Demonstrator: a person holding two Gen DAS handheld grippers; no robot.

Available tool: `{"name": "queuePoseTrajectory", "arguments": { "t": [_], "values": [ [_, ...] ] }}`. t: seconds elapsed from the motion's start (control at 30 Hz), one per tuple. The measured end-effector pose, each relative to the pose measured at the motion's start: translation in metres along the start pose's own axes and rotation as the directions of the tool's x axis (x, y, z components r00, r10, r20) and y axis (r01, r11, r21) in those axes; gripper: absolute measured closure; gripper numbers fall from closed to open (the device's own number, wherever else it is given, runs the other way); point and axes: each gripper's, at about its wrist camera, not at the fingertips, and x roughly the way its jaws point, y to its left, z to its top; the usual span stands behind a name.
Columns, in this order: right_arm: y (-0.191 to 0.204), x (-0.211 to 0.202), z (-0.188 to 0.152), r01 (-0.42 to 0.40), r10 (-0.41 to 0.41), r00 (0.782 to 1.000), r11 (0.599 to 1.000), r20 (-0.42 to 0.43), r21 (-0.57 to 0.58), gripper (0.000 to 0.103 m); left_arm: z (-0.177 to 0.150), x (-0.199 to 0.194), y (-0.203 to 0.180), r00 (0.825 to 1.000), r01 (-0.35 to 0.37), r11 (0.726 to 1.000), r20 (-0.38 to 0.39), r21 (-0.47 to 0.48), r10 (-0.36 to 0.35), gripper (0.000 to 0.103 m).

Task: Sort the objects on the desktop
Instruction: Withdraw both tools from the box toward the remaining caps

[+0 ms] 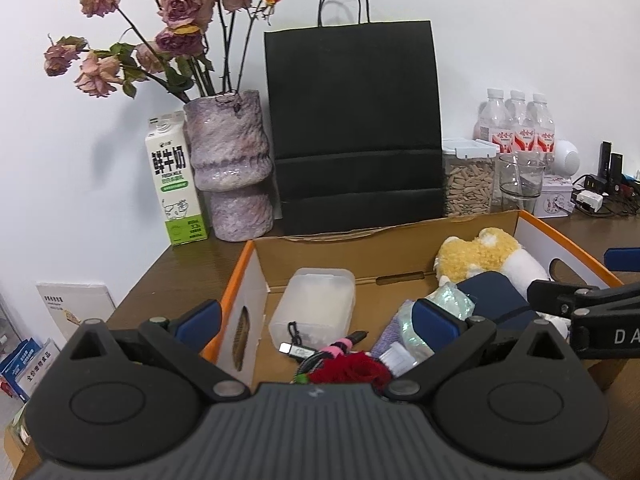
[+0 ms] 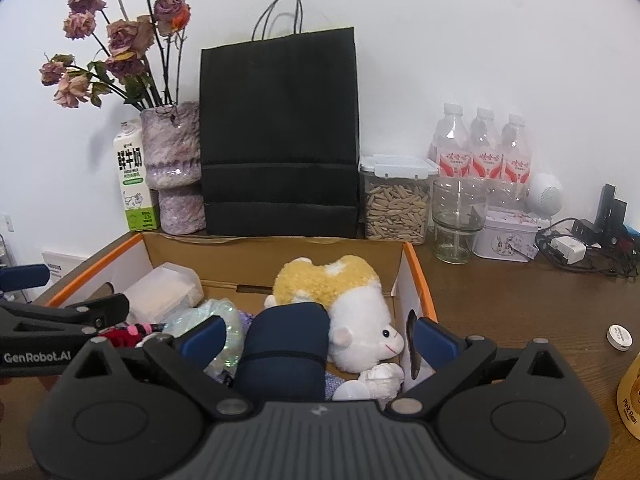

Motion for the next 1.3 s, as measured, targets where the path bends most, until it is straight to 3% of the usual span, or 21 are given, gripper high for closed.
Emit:
{"name": "queuePoseTrajectory", "arguments": {
  "t": [0.53,0.87,1.3],
  "values": [
    [0.02,-0.034,-0.007,-0.03,0.03,0.999,0.999,0.01,-0.032,0.0,-0.011,-0.034,0.027,1.0,-0.02,1.0,0.004,-0.011,0.02,0.0],
    [0.037,-0.053,-0.031,-0.054,0.052,0.998,0.996,-0.027,-0.078,0.0,-0.037,-0.046,0.045,0.998,-0.012,1.0,-0.055,0.0,0.012,0.0],
    [0.056,-0.054,-0.065,-0.091,0.074,0.99,0.987,-0.122,-0.133,0.0,-0.068,-0.05,0.047,0.989,0.067,0.998,-0.13,0.018,-0.064,0.0]
  ]
}}
